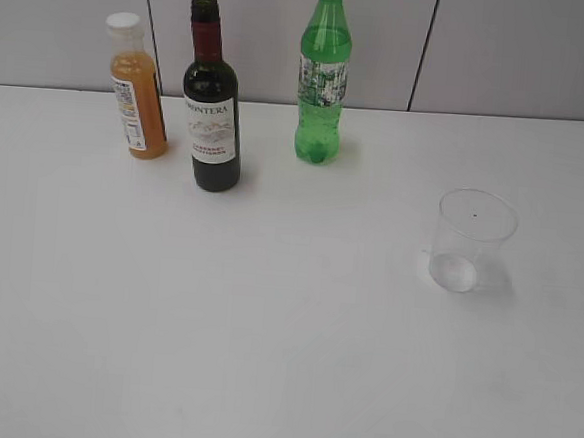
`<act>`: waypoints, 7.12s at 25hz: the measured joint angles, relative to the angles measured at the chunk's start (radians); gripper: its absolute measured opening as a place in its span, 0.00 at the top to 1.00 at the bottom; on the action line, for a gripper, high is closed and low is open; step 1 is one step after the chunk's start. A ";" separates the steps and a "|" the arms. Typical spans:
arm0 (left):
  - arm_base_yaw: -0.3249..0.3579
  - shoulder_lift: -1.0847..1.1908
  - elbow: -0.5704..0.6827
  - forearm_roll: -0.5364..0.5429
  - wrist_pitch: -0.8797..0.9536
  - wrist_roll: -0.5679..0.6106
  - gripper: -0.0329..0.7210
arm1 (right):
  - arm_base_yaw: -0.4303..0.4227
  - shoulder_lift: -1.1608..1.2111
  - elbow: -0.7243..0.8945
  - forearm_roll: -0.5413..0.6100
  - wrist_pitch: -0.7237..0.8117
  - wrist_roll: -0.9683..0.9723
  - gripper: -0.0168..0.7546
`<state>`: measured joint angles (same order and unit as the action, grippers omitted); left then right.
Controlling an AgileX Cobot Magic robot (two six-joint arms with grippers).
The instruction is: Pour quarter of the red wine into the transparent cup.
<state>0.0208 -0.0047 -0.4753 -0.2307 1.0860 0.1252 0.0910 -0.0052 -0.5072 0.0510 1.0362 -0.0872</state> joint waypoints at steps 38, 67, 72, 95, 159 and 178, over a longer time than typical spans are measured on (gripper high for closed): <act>0.000 0.000 0.000 0.057 0.002 0.001 0.18 | 0.000 0.000 0.000 0.000 0.000 0.001 0.24; 0.000 0.000 0.000 0.052 0.002 0.000 0.18 | 0.000 0.267 -0.020 0.020 -0.526 -0.025 0.21; 0.000 0.000 0.000 0.052 0.002 0.002 0.18 | 0.000 0.390 -0.020 0.020 -0.681 -0.041 0.21; 0.000 0.000 0.000 0.052 0.002 0.001 0.18 | 0.001 1.068 0.012 0.022 -1.414 0.045 0.21; 0.000 0.000 0.000 0.052 0.002 0.000 0.18 | 0.001 1.954 0.252 -0.411 -2.243 0.078 0.18; 0.000 0.000 0.000 0.052 0.002 0.001 0.18 | 0.001 2.113 0.146 -0.429 -2.243 0.007 0.10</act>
<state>0.0208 -0.0047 -0.4753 -0.1791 1.0879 0.1257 0.0919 2.1075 -0.3609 -0.3776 -1.2069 -0.0802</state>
